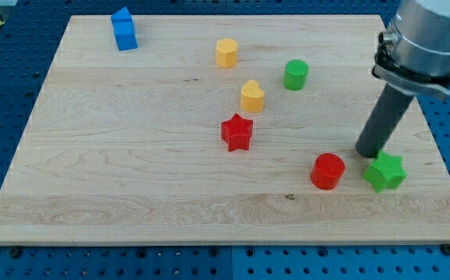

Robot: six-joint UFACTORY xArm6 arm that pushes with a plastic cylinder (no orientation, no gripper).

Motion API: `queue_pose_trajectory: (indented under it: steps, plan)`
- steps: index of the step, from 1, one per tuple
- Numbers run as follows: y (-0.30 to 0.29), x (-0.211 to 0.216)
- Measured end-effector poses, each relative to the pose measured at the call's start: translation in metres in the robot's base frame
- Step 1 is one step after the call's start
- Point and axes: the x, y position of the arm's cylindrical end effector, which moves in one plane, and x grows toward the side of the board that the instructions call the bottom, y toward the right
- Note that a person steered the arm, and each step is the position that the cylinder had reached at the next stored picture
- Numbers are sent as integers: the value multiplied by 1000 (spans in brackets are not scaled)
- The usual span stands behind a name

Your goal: Push the green star to the bottom right of the board

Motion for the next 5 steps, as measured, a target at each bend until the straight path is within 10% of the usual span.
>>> queue_pose_trajectory:
  steps: [5]
  plan:
    - [-27,17]
